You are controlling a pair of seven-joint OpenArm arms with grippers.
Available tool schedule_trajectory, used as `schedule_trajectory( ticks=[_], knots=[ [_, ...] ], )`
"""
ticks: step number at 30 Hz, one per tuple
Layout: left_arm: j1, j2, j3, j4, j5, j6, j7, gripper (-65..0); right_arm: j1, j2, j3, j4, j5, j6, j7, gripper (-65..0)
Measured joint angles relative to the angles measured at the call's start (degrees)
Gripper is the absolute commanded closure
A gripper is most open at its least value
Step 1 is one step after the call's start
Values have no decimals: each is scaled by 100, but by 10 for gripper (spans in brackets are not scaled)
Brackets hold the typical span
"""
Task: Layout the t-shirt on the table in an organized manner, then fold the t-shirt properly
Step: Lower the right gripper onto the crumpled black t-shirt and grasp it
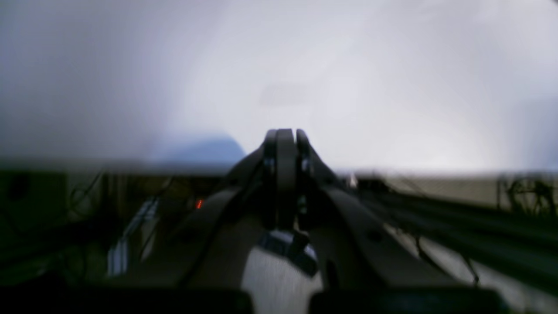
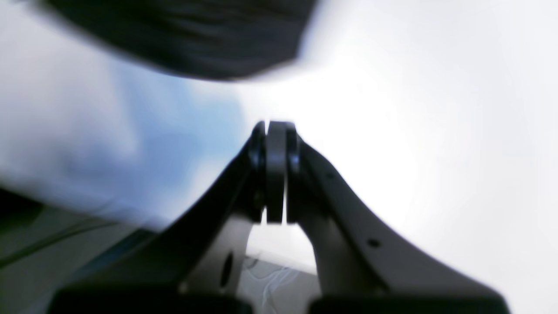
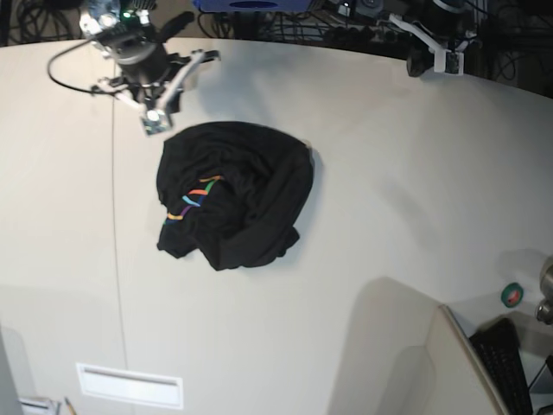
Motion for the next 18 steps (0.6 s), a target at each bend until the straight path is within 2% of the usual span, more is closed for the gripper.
schedule_trajectory(
  ticks=[3, 4, 7, 9, 11, 14, 16, 18],
  knots=[
    [-243, -17, -13, 2, -22, 57, -20, 0, 748, 28, -1054, -92, -20, -24, -372, -348],
    [-289, -13, -13, 2, -22, 57, -7, 0, 951, 28, -1340, -125, -24, -22, -369, -387],
    [-503, -7, -4, -48, -20, 37, 42, -8, 1482, -31, -1945, -481, 28, 7, -131, -380],
    [-761, -24, -2, -57, 9, 37, 610, -118, 1797, -254, -2000, -964, 33, -44, -31, -363],
    [-979, -120, -2, -24, -11, -2, 975, -165, 2079, -490, -1926, -1480, -11, -400, 72, -363],
    [-1130, -120, -31, 2, -2, 87, 1071, -173, 2323, -695, -1939, -2070, -9, -918, 455, -365],
    [-1178, -92, -7, -2, -20, 35, 1165, -191, 2352, -855, -1943, -2459, 4, -1043, 662, -365],
    [-1224, -61, 9, -9, -20, -7, 1161, -253, 2426, -955, -1954, -2852, 37, -1235, 756, -365]
  ],
)
